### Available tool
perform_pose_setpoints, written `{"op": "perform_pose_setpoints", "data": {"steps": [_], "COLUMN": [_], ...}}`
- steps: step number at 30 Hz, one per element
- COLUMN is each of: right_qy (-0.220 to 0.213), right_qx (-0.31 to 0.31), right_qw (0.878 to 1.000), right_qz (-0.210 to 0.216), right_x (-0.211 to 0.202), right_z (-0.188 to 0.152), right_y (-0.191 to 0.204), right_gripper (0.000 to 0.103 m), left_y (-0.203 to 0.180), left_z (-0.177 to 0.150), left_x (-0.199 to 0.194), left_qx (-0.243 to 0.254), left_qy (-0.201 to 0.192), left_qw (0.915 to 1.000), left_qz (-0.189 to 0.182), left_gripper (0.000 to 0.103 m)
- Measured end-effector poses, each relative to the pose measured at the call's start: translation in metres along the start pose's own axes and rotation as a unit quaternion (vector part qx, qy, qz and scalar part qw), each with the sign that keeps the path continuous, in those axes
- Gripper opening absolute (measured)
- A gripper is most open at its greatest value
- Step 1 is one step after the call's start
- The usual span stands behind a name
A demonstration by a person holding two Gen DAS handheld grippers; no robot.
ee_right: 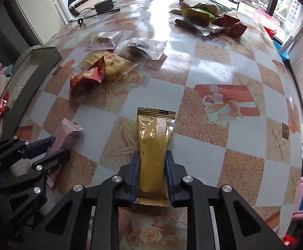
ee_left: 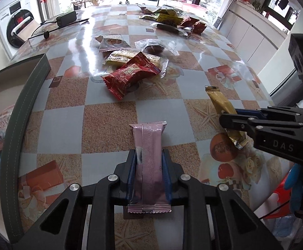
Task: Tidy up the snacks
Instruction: 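Carry the pink and yellow wrappers into the grey tray and release both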
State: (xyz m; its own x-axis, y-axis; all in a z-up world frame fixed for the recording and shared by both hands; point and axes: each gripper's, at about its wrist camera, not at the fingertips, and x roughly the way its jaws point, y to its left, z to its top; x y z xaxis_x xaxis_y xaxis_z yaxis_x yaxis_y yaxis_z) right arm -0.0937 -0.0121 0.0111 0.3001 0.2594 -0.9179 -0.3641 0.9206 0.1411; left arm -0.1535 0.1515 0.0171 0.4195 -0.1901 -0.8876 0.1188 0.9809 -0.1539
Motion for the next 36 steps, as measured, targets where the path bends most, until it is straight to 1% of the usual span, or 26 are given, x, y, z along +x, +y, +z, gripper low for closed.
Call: {"op": "perform_pose_setpoints", "data": {"steps": [2, 7, 10, 14, 17, 21, 28, 31, 36], "right_qy": [-0.005, -0.017, -0.019, -0.013, -0.009, -0.006, -0.005, -0.002, 0.007], "right_qx": [0.013, 0.016, 0.012, -0.001, -0.017, -0.051, -0.109, -0.13, -0.145], "right_qw": [1.0, 0.998, 0.998, 0.996, 0.995, 0.992, 0.982, 0.978, 0.976], "right_qz": [0.026, 0.05, 0.064, 0.085, 0.099, 0.118, 0.151, 0.16, 0.163], "right_x": [-0.008, -0.026, -0.032, -0.032, -0.029, -0.024, -0.011, -0.001, 0.023], "right_z": [-0.002, 0.004, 0.008, 0.016, 0.024, 0.039, 0.07, 0.084, 0.102], "right_y": [-0.003, 0.006, 0.018, 0.042, 0.069, 0.115, 0.203, 0.24, 0.279], "right_gripper": [0.024, 0.024, 0.024, 0.024, 0.024, 0.024, 0.024, 0.024, 0.024], "left_y": [0.001, 0.004, 0.013, 0.033, 0.057, 0.097, 0.178, 0.204, 0.238], "left_z": [-0.002, 0.0, 0.003, 0.006, 0.005, 0.004, -0.004, -0.009, -0.019], "left_x": [-0.005, -0.03, -0.048, -0.071, -0.086, -0.103, -0.117, -0.116, -0.099], "left_qx": [-0.001, -0.003, -0.008, -0.02, -0.042, -0.078, -0.152, -0.175, -0.21], "left_qy": [-0.004, -0.034, -0.058, -0.088, -0.108, -0.13, -0.149, -0.149, -0.131], "left_qw": [1.0, 0.9993, 0.9982, 0.9959, 0.9932, 0.9883, 0.9758, 0.9706, 0.9654], "left_qz": [-0.003, -0.013, -0.015, -0.009, -0.004, 0.012, 0.052, 0.072, 0.082], "left_gripper": [0.026, 0.026, 0.026, 0.026, 0.026, 0.026, 0.026, 0.026, 0.026]}}
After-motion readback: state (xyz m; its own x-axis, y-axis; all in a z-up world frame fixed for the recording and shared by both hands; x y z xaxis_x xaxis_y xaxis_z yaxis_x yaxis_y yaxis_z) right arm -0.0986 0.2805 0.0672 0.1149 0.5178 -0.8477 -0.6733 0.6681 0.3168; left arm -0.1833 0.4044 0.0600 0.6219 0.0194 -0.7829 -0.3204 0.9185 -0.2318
